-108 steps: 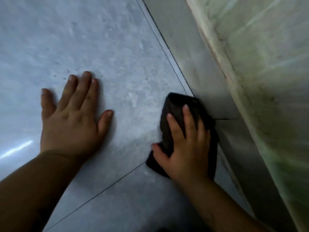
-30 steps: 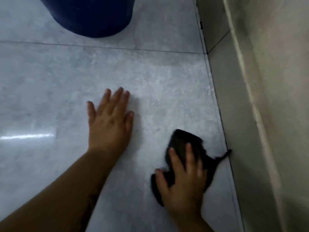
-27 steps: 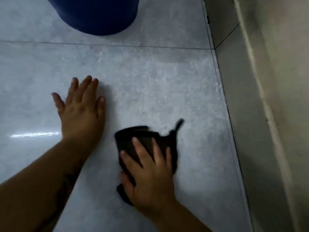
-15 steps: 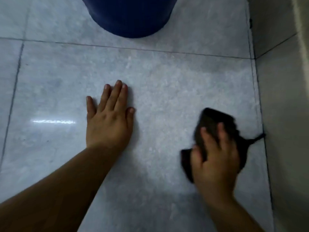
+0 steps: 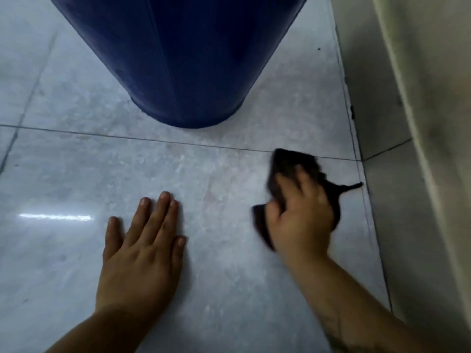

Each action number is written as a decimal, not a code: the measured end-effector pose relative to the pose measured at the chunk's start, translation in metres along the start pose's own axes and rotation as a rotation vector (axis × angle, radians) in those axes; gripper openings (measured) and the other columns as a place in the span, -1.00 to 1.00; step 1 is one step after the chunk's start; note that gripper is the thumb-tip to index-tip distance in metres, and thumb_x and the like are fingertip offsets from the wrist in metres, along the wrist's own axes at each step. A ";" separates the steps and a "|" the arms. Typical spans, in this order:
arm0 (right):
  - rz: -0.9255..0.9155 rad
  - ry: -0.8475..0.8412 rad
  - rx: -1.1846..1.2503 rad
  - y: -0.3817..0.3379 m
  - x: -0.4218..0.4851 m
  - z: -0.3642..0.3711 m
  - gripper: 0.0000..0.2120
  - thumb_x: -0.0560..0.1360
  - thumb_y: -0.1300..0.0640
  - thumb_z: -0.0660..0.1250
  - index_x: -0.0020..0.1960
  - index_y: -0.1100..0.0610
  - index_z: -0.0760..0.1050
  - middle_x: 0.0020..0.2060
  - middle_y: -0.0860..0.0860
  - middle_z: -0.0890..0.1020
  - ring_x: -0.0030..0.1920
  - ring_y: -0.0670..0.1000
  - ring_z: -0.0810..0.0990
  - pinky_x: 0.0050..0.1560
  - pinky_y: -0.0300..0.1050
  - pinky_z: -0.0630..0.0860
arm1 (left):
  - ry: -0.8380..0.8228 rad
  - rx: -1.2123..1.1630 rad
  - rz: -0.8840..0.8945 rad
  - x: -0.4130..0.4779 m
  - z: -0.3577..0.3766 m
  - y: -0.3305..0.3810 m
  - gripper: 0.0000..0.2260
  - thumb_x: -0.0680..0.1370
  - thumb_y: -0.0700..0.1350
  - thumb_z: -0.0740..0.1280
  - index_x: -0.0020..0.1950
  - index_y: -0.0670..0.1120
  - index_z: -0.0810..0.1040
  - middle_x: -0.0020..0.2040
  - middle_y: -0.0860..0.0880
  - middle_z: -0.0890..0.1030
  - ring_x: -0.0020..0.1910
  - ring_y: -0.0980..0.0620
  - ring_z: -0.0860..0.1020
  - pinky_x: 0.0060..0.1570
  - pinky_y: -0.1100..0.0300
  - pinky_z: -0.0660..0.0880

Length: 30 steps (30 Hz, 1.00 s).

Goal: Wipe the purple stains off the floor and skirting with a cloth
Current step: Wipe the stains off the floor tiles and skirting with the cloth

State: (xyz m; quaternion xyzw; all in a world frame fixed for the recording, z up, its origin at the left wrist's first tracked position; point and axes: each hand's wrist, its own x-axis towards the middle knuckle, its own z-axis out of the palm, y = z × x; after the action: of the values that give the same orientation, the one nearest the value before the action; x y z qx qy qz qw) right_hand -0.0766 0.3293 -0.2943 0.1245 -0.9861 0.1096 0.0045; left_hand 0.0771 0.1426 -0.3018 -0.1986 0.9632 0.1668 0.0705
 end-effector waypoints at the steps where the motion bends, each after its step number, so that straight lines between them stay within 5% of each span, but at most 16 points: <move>1: -0.152 -0.043 0.048 -0.017 -0.002 0.006 -0.55 0.40 0.00 0.23 0.26 0.01 0.55 0.40 0.08 0.47 0.28 0.26 0.46 0.20 0.18 0.45 | -0.002 0.009 -0.002 0.000 0.000 0.000 -0.46 0.59 0.09 0.00 0.56 -0.05 0.18 0.56 0.03 0.15 0.54 -0.02 0.12 0.45 -0.22 0.07; 3: -0.397 -0.085 0.098 -0.046 0.034 0.010 -0.55 0.41 -0.01 0.20 0.28 -0.04 0.54 0.41 0.03 0.45 0.33 0.21 0.43 0.28 0.16 0.41 | 0.000 0.023 -0.006 0.001 0.001 -0.001 -0.46 0.59 0.10 0.00 0.56 -0.05 0.18 0.56 0.03 0.15 0.54 -0.03 0.13 0.45 -0.24 0.08; 5: -0.382 -0.054 -0.004 -0.046 0.086 0.006 -0.50 0.41 -0.06 0.14 0.32 -0.09 0.48 0.42 0.00 0.43 0.36 0.15 0.41 0.35 0.09 0.36 | 0.018 0.030 -0.004 0.002 0.003 -0.001 -0.46 0.59 0.10 0.00 0.55 -0.05 0.19 0.56 0.03 0.17 0.53 -0.03 0.14 0.45 -0.23 0.08; 9: 0.221 0.005 -0.048 0.028 0.092 -0.008 -0.54 0.47 -0.05 0.17 0.36 -0.08 0.42 0.47 0.02 0.34 0.39 0.22 0.35 0.35 0.22 0.36 | 0.019 0.038 0.009 0.003 0.004 -0.001 -0.46 0.59 0.09 0.00 0.56 -0.05 0.17 0.55 0.04 0.16 0.53 -0.02 0.13 0.45 -0.20 0.04; 11: 0.325 0.000 -0.048 0.027 0.020 -0.011 -0.56 0.46 0.02 0.24 0.34 -0.02 0.48 0.47 0.08 0.35 0.35 0.29 0.38 0.27 0.28 0.42 | 0.029 0.040 0.004 0.001 0.004 -0.002 -0.46 0.60 0.09 0.00 0.56 -0.04 0.19 0.56 0.04 0.17 0.53 -0.02 0.14 0.45 -0.17 0.03; 14: -0.054 -0.053 0.059 -0.036 -0.074 0.000 -0.55 0.37 -0.04 0.24 0.25 -0.05 0.56 0.41 0.08 0.46 0.27 0.30 0.48 0.19 0.24 0.46 | 0.031 0.041 0.008 0.002 0.004 0.000 -0.47 0.59 0.07 0.01 0.55 -0.06 0.22 0.55 0.02 0.18 0.53 -0.06 0.14 0.45 -0.21 0.07; 17: -0.422 -0.148 0.107 -0.090 -0.048 0.015 -0.57 0.42 -0.06 0.22 0.28 -0.12 0.52 0.44 -0.05 0.43 0.34 0.22 0.43 0.28 0.22 0.39 | 0.000 0.045 0.003 0.003 0.003 0.001 -0.47 0.59 0.07 -0.01 0.54 -0.08 0.23 0.55 0.01 0.16 0.54 -0.06 0.11 0.45 -0.25 0.08; 21: -0.142 -0.074 -0.022 -0.026 0.040 0.006 -0.57 0.46 0.03 0.24 0.33 -0.04 0.49 0.48 0.04 0.36 0.36 0.21 0.41 0.30 0.13 0.40 | -0.024 0.052 0.001 0.002 0.005 -0.001 -0.47 0.62 0.11 -0.08 0.59 0.03 0.02 0.58 0.10 0.00 0.56 0.05 -0.07 0.50 -0.15 -0.08; 25: 0.216 -0.043 -0.061 0.028 -0.029 -0.013 -0.58 0.47 0.07 0.25 0.32 0.05 0.51 0.46 0.13 0.37 0.31 0.31 0.41 0.23 0.29 0.44 | -0.023 0.047 -0.006 0.001 0.007 -0.004 -0.48 0.63 0.14 -0.16 0.58 0.08 -0.14 0.57 0.14 -0.14 0.56 0.08 -0.20 0.51 -0.08 -0.22; 30: -0.293 -0.128 0.064 -0.057 -0.071 0.004 -0.56 0.39 -0.02 0.26 0.26 -0.10 0.55 0.42 0.01 0.45 0.33 0.27 0.44 0.21 0.24 0.42 | -0.027 0.043 -0.008 0.002 0.005 -0.001 -0.47 0.62 0.11 -0.10 0.59 0.03 -0.02 0.58 0.10 -0.04 0.56 0.05 -0.10 0.50 -0.15 -0.10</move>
State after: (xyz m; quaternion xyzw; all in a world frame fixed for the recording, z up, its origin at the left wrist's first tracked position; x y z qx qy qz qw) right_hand 0.0066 0.2919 -0.2882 0.2737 -0.9517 0.1308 -0.0464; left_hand 0.0759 0.1423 -0.3073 -0.1986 0.9647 0.1486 0.0883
